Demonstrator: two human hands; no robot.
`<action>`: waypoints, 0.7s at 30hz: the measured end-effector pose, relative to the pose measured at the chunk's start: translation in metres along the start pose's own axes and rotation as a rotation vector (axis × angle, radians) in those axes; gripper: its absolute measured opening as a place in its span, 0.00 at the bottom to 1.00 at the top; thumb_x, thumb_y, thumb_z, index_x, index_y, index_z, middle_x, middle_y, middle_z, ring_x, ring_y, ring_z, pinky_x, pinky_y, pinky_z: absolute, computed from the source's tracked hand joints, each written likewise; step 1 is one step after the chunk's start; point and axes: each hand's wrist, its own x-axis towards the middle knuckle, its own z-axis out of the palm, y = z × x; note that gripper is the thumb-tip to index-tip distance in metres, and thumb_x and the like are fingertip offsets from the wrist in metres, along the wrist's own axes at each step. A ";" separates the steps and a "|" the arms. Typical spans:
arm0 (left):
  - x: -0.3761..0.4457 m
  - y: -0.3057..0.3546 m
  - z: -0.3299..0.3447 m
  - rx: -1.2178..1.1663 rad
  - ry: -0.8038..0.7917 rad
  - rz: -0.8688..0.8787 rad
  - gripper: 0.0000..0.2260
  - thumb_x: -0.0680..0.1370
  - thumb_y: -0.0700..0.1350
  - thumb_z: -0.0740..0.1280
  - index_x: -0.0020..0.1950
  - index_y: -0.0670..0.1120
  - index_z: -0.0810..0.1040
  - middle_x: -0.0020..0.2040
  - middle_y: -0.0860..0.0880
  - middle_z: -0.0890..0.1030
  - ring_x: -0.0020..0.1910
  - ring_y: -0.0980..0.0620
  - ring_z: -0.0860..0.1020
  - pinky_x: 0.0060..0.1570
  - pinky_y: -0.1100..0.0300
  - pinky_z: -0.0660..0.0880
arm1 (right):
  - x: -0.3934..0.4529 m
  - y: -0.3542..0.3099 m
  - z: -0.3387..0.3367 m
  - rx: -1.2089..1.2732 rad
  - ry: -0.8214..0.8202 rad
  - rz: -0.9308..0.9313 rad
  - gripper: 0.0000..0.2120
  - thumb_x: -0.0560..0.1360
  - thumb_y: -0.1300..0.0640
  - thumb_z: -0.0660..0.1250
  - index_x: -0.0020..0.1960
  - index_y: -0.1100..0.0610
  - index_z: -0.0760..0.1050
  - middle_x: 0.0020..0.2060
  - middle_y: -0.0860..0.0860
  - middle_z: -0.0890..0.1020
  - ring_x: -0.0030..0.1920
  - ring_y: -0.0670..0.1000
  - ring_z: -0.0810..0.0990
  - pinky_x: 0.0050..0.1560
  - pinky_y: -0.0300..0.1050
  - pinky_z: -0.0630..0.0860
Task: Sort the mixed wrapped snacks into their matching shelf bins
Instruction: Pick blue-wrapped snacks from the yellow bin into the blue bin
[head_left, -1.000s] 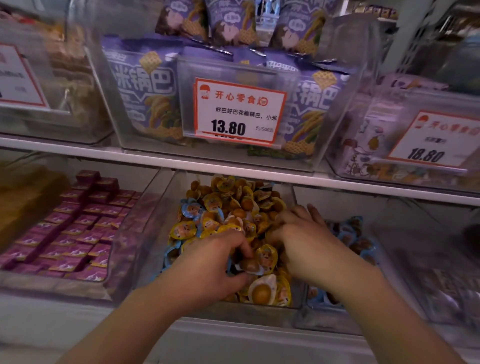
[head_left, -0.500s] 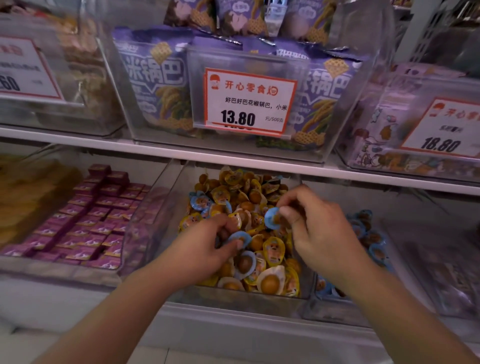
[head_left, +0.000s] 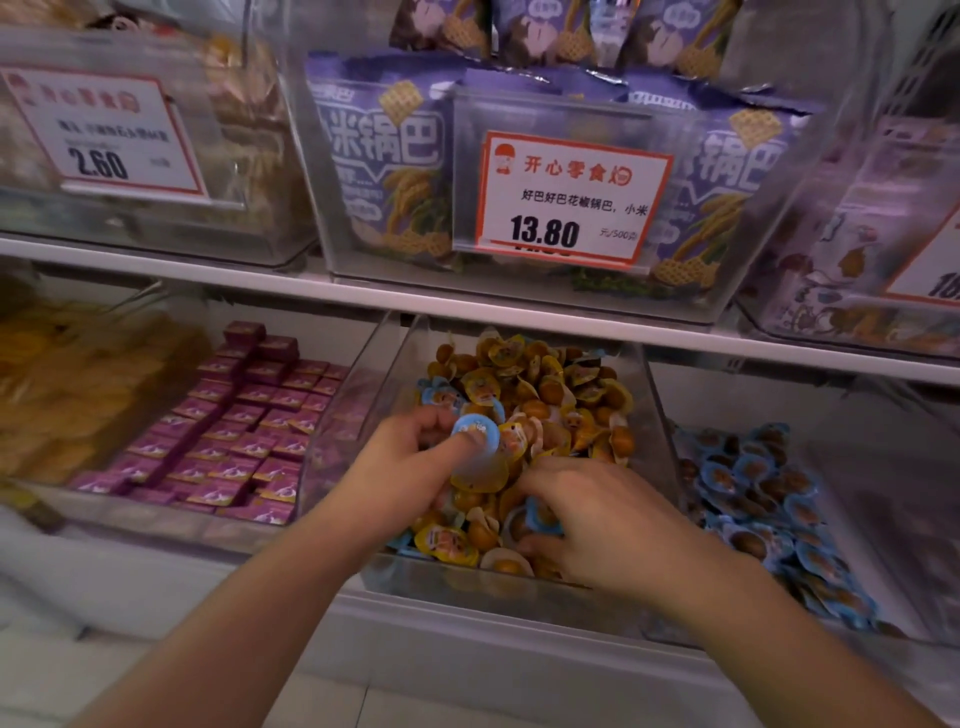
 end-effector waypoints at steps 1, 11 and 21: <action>0.000 0.000 0.001 -0.010 0.013 0.001 0.03 0.77 0.50 0.71 0.44 0.53 0.83 0.34 0.51 0.80 0.25 0.54 0.72 0.24 0.63 0.69 | 0.000 0.002 -0.003 0.021 0.049 0.024 0.14 0.74 0.44 0.71 0.58 0.46 0.76 0.53 0.42 0.77 0.55 0.47 0.77 0.51 0.48 0.77; -0.019 0.006 0.042 0.270 0.219 0.520 0.06 0.77 0.52 0.69 0.54 0.60 0.77 0.45 0.61 0.79 0.45 0.63 0.78 0.41 0.74 0.70 | -0.003 -0.026 -0.014 1.987 0.221 0.540 0.14 0.77 0.53 0.62 0.54 0.58 0.83 0.51 0.59 0.84 0.42 0.55 0.83 0.33 0.48 0.79; -0.017 0.013 0.080 0.543 -0.030 0.734 0.19 0.81 0.58 0.57 0.68 0.52 0.74 0.64 0.58 0.75 0.66 0.58 0.71 0.67 0.48 0.69 | -0.020 -0.013 -0.022 2.256 0.349 0.595 0.25 0.77 0.43 0.62 0.63 0.61 0.80 0.59 0.59 0.83 0.58 0.56 0.83 0.54 0.48 0.80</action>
